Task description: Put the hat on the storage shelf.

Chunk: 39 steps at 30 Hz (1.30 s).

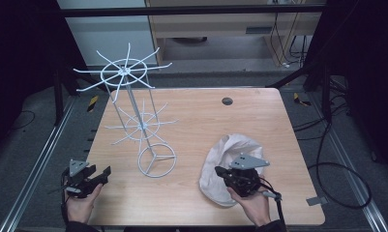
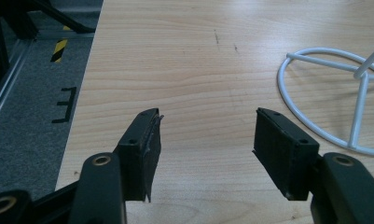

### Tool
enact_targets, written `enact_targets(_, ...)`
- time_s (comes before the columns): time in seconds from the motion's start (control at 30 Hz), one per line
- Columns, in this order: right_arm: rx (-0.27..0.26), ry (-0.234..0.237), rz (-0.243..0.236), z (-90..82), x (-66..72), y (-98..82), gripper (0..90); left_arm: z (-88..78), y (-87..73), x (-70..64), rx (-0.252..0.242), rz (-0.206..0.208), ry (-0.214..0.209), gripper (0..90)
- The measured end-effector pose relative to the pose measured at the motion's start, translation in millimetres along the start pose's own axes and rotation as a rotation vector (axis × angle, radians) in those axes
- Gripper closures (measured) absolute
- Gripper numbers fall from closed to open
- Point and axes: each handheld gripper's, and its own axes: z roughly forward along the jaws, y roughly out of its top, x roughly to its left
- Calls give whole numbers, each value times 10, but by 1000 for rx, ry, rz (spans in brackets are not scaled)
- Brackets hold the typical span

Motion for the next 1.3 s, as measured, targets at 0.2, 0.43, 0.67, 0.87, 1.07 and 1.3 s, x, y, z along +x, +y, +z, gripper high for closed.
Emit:
enact_targets(0.2,53,26,-26,269,127,-3,900,7,-2,-2,3,6,6,404)
enact_targets(0.43,112,48,-48,459,217,-48,900,21,-4,12,8,10,11,402)
enact_targets(0.67,153,46,-44,476,202,-111,900,25,-5,16,9,15,17,398)
enact_targets(0.87,190,45,-50,494,193,-169,900,28,-5,13,11,21,18,397)
enact_targets(1.07,207,36,-65,454,189,-220,900,22,-8,12,11,20,16,396)
enact_targets(1.3,222,26,-62,391,163,-266,900,21,-7,18,12,20,18,395)
